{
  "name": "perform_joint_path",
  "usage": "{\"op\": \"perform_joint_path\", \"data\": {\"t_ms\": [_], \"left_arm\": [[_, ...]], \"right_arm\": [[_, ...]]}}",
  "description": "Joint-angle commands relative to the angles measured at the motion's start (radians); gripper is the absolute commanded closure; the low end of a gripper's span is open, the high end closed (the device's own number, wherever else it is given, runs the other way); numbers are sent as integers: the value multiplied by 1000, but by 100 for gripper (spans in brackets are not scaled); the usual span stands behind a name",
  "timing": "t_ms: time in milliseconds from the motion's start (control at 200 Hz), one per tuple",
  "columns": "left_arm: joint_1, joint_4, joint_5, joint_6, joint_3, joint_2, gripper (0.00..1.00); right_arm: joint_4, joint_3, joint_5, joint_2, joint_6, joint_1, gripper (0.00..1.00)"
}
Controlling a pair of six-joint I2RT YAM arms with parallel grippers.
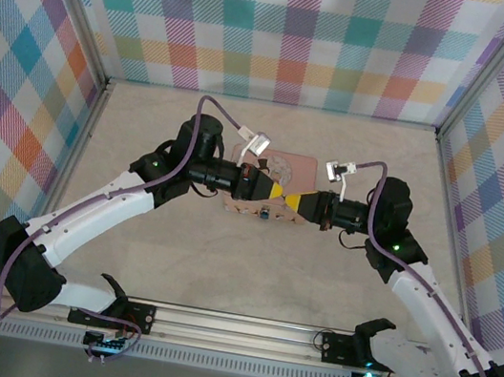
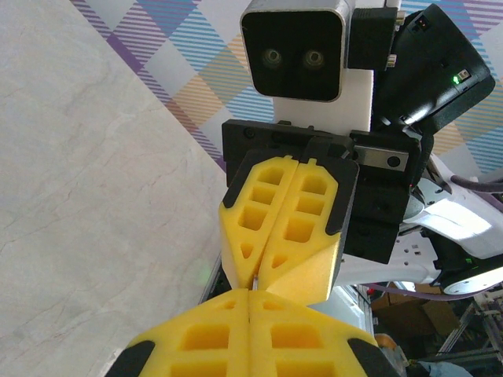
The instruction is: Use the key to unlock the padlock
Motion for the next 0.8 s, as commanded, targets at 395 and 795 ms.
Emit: {"op": "perform_joint_path", "data": {"t_ms": [395,795], "left_arm": [[49,23,-152,-40,-44,-47,29],[93,-129,-547,-35,-196,-135,0]], "right_arm": [[-69,15,112,-70,-63,15,100],[-423,108,588,-72,-223,-8,100]]}}
